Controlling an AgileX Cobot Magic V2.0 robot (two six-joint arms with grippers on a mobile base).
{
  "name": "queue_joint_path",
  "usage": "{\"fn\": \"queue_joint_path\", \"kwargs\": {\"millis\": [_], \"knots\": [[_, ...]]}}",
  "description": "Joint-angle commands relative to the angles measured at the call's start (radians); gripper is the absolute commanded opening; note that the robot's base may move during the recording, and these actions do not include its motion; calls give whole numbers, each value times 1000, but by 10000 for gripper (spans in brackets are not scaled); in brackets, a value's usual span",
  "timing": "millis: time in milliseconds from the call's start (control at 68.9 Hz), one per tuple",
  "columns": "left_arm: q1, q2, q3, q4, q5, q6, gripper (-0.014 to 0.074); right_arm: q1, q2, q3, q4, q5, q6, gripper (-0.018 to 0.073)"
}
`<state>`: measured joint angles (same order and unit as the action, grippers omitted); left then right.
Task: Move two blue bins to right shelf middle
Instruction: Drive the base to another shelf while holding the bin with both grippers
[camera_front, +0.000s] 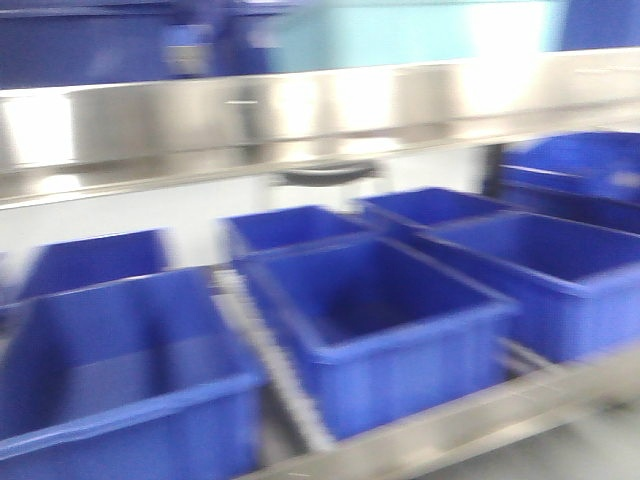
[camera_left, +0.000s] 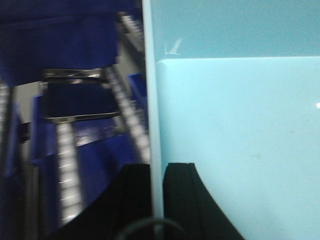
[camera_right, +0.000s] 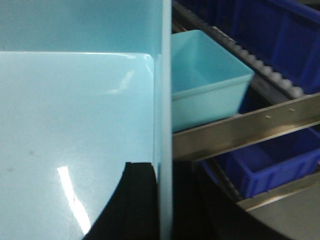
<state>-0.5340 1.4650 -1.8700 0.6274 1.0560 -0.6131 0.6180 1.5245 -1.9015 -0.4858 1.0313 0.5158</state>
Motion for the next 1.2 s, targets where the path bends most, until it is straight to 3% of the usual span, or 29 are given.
{"fn": "queue_joint_path", "kwargs": {"millis": [0,1190], "knots": [[1,-13,-5,35,-27,-1,-111,-7,-11,-4,-53,-31,-9,-162],[1,-13,-5,35,-27,-1,-111,-7,-11,-4,-53,-31,-9,-162]]}}
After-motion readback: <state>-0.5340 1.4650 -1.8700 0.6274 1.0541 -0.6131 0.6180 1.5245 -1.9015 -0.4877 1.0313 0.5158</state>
